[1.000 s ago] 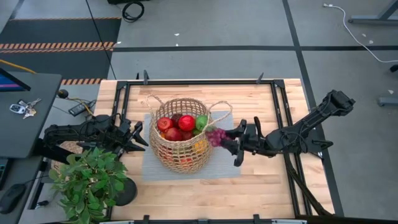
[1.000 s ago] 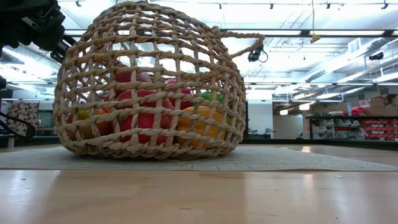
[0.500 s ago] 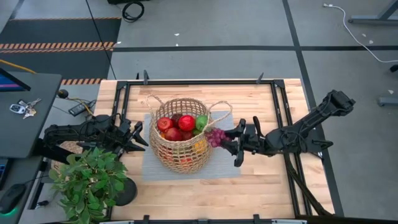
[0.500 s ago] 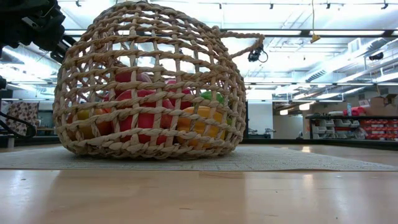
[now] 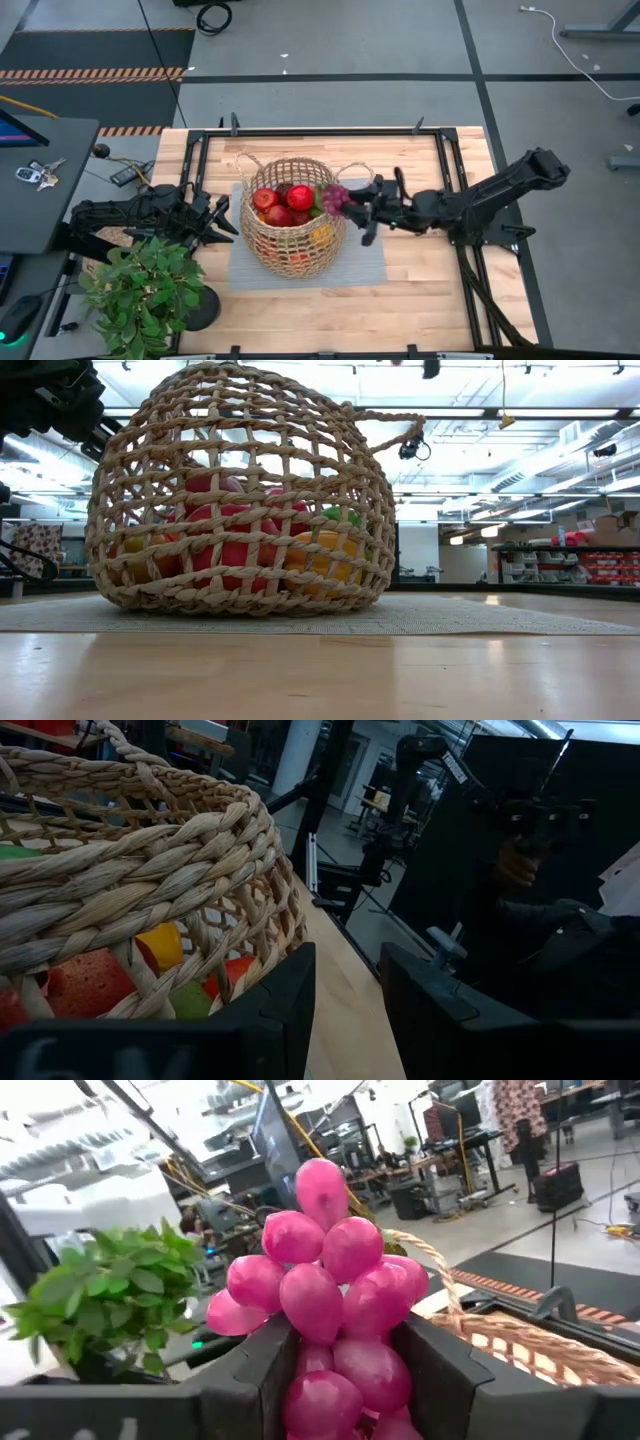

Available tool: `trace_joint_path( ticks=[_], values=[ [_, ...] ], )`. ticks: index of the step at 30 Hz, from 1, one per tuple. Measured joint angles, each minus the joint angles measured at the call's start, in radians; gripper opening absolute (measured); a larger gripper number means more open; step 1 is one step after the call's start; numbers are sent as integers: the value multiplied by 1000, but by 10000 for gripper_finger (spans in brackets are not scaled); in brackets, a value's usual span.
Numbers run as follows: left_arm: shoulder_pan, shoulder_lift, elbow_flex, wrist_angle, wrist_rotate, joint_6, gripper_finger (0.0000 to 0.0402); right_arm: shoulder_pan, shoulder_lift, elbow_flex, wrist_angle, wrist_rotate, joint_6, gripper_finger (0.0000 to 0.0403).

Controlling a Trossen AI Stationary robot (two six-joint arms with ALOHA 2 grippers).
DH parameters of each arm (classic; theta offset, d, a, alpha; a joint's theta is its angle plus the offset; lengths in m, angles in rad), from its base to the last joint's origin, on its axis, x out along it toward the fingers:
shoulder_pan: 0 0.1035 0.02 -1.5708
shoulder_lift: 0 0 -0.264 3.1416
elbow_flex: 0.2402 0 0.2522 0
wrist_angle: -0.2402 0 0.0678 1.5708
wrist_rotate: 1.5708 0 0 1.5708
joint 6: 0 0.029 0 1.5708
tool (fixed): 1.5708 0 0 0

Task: Build produce basket
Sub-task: Put the grapes into the brown basket

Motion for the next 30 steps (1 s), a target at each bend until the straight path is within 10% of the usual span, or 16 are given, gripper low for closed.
trace_joint_path(
  ticks=[14,30],
  values=[
    [0,0,0,0,0,0,121,-167,354,509,-463,-235,-38,161],
    [0,0,0,0,0,0,121,-360,518,547,-542,-523,-74,161]
  ],
)
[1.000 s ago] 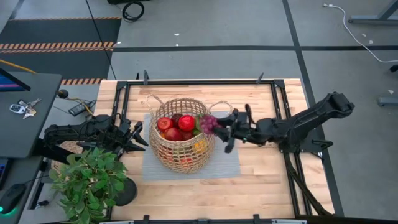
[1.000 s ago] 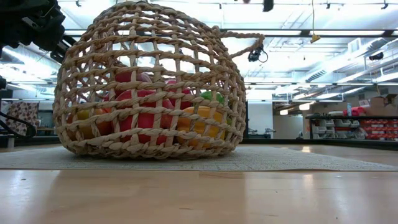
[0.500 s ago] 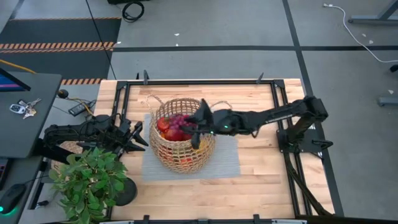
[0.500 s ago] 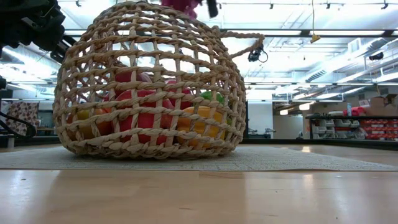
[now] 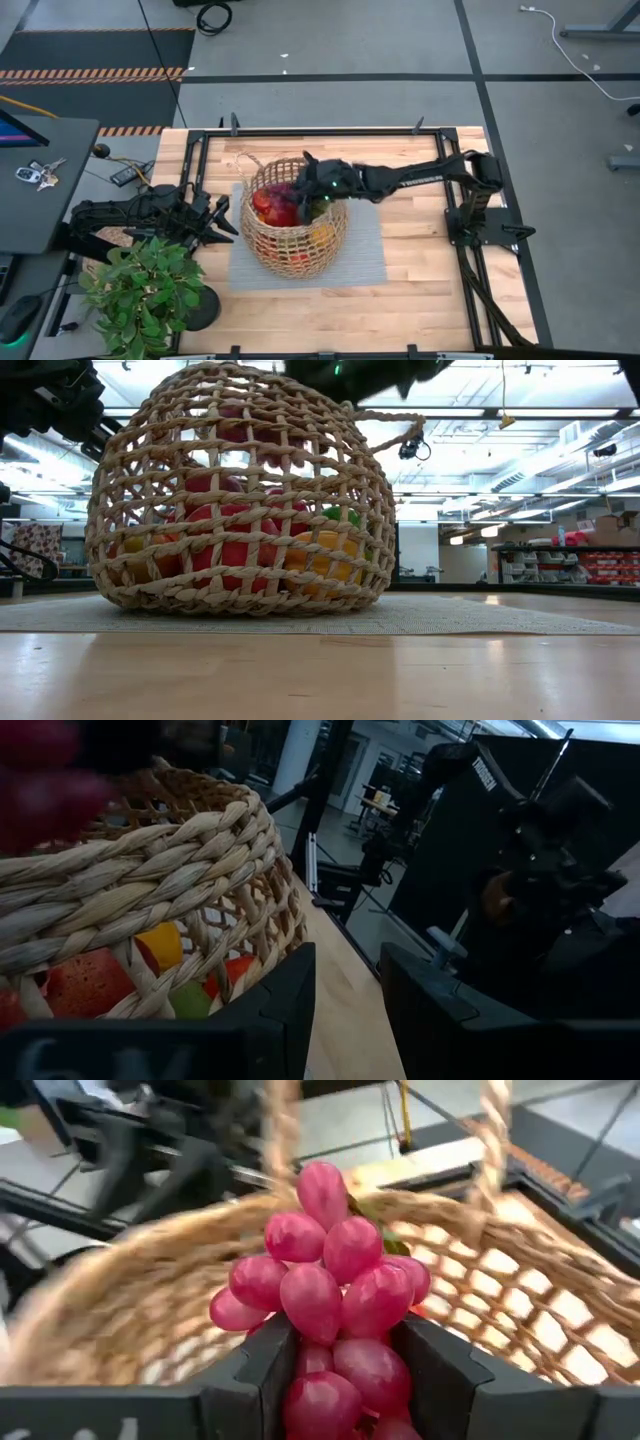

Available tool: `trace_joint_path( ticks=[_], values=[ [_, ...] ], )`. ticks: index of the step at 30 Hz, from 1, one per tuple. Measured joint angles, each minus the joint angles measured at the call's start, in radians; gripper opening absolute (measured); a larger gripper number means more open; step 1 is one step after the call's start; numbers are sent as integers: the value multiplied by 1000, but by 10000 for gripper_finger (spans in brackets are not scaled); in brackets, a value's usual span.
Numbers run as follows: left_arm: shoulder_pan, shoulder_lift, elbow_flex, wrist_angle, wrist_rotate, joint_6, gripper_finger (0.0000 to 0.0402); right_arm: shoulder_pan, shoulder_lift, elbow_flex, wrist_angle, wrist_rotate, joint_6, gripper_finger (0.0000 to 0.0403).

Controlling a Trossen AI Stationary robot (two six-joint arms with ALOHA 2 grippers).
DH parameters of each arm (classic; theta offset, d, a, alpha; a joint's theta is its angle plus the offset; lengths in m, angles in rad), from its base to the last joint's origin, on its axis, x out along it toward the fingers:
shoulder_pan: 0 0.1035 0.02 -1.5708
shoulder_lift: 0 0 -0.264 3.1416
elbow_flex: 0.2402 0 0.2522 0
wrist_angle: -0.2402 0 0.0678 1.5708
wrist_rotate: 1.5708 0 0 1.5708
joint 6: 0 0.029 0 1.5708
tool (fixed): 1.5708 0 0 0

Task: Build produce basket
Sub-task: Put the grapes into the brown basket, then return to Home Position

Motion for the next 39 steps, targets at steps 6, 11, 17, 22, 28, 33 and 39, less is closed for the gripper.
trace_joint_path(
  ticks=[6,11,17,22,28,33,39],
  values=[
    [0,0,0,0,0,0,121,-33,37,-1,-3,37,-26,161],
    [0,0,0,0,0,0,121,-34,29,-1,15,84,-57,161],
    [0,0,0,0,0,-1,121,-33,24,-1,15,81,-85,161],
    [0,0,0,0,0,0,121,-35,24,-1,20,81,-137,161],
    [0,0,0,0,0,0,121,-35,24,-1,-6,92,-142,187],
    [0,0,0,0,0,0,121,-35,24,-1,-5,96,-148,249],
    [0,0,0,0,0,0,121,-33,-25,-2,3,95,-177,326]
  ],
)
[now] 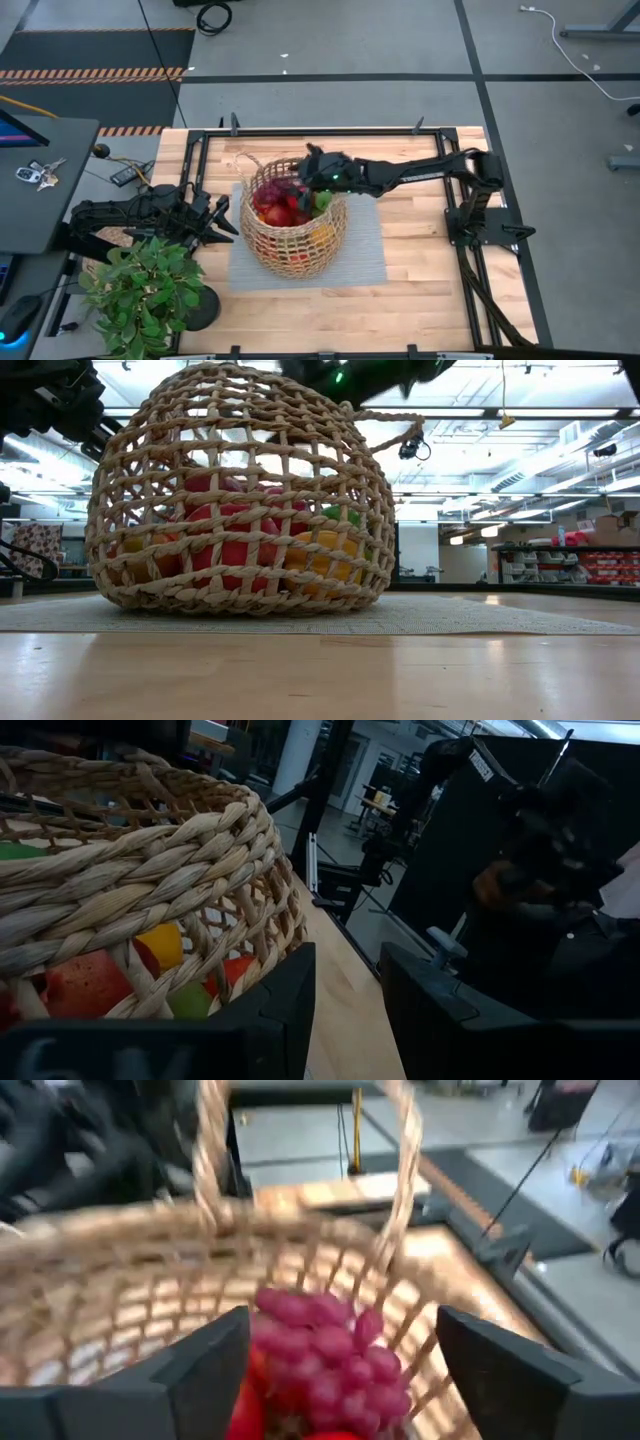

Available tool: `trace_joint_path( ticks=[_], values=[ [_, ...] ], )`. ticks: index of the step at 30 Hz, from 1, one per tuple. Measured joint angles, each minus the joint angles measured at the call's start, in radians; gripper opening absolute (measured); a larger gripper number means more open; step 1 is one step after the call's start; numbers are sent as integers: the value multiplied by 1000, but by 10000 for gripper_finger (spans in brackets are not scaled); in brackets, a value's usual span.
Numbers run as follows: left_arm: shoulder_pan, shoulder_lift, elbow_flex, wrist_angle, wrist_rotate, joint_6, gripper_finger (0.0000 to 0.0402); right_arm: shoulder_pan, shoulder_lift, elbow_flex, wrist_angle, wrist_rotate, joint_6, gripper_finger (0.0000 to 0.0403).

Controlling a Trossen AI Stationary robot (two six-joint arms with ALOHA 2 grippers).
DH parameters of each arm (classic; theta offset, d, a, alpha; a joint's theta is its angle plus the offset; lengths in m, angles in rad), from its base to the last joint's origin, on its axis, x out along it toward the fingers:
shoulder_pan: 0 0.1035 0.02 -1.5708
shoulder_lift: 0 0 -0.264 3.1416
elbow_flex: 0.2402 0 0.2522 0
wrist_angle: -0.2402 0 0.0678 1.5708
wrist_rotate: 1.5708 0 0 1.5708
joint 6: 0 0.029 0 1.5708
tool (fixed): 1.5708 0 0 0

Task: Build produce basket
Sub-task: Return to Home Position

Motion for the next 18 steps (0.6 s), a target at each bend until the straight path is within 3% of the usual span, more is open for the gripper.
trace_joint_path(
  ticks=[4,8,18],
  values=[
    [0,0,0,0,0,0,121,19,-99,0,5,4,-22,351],
    [0,0,0,0,0,0,121,72,-222,0,-7,22,-39,352],
    [0,0,0,0,0,0,121,293,-515,-31,-198,216,-109,348]
  ],
)
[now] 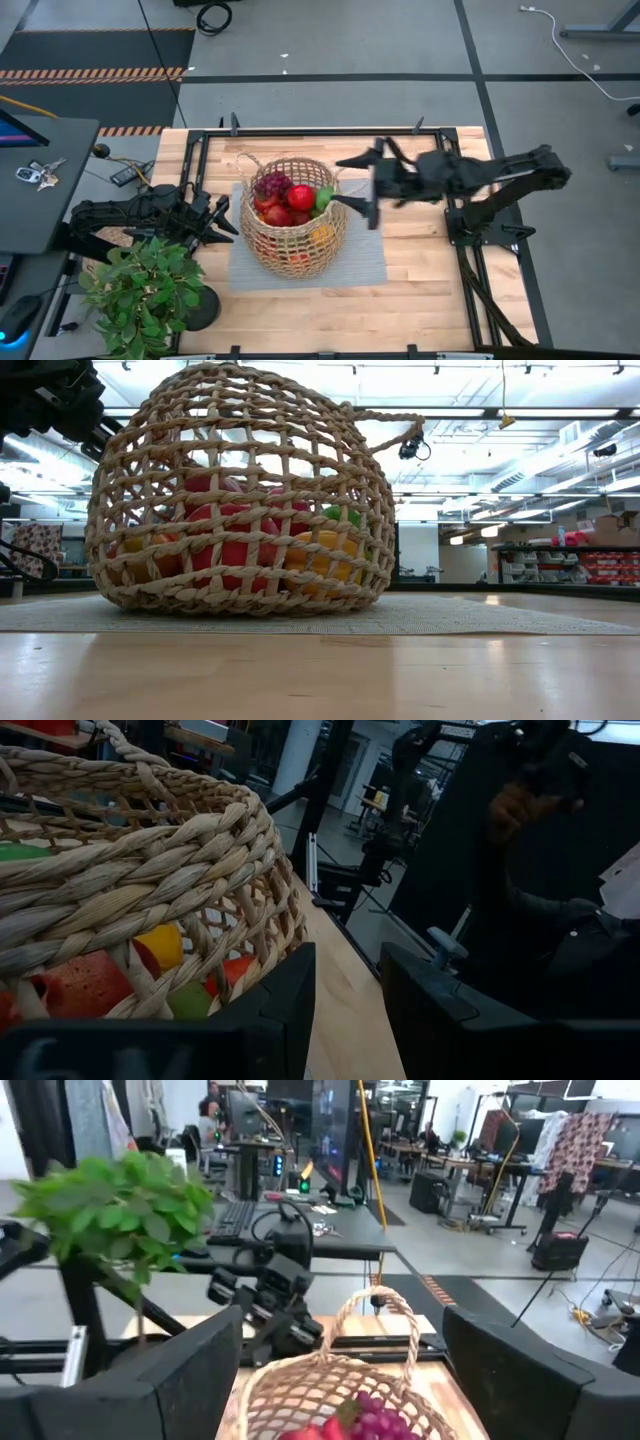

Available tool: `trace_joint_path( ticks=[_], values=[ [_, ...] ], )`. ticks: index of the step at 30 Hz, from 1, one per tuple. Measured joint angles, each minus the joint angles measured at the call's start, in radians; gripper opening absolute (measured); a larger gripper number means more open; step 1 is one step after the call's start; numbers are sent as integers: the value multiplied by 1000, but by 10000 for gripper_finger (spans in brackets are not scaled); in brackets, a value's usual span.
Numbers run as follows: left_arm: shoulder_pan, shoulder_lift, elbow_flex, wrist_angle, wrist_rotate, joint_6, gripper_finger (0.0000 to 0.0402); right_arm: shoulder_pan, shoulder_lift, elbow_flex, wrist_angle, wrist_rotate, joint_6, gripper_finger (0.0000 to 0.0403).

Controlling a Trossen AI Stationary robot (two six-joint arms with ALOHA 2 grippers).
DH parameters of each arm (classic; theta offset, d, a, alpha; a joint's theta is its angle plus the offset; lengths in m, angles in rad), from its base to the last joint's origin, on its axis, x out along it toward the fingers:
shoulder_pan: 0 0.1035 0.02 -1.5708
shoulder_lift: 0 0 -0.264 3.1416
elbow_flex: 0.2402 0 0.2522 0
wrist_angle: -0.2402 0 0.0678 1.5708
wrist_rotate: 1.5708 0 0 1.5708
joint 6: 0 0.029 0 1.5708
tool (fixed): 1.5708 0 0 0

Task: Build produce basket
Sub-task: Return to Home Position

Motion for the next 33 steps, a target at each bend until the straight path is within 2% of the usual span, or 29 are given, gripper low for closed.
trace_joint_path(
  ticks=[5,13,18,25,28,33],
  values=[
    [0,0,0,0,0,0,121,62,-167,-135,-14,59,13,348],
    [0,0,0,0,0,0,121,66,-455,-525,60,60,173,348],
    [0,0,0,0,0,0,121,66,-588,-788,220,-2,236,348],
    [0,0,0,0,0,0,121,48,-705,-1089,596,-41,152,348],
    [0,0,0,0,0,0,121,26,-736,-1177,719,-67,136,348],
    [0,0,0,0,0,0,121,-18,-780,-1216,747,-86,149,348]
  ],
)
